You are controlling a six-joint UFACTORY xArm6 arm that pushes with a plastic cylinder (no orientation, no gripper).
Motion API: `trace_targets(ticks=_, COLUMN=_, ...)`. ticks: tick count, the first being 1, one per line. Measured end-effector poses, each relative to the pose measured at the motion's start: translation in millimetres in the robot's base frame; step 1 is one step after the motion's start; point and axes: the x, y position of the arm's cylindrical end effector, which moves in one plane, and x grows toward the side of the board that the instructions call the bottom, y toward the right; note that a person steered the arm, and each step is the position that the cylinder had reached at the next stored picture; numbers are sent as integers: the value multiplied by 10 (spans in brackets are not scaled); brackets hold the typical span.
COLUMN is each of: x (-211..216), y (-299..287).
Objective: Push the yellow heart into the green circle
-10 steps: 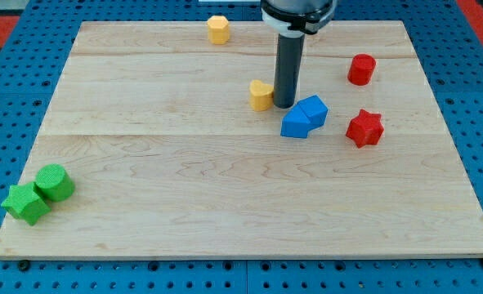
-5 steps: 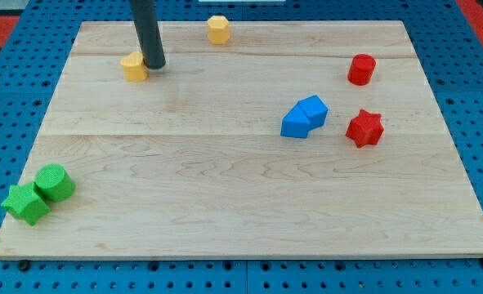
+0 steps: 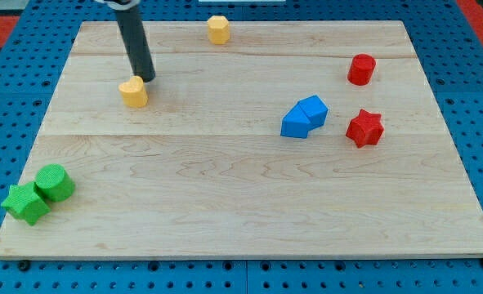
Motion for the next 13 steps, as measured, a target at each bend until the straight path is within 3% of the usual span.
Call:
trace_targets(ticks=1, x=309, y=169)
trace_targets(ticks=2, x=240, y=-430)
trace_targets(ticks=5, x=-199, y=-880)
trace_targets(ticks=7, x=-106, y=-1249)
trace_targets(ticks=8, x=97, y=-1249)
trace_targets(ticks=13, x=165, y=-794)
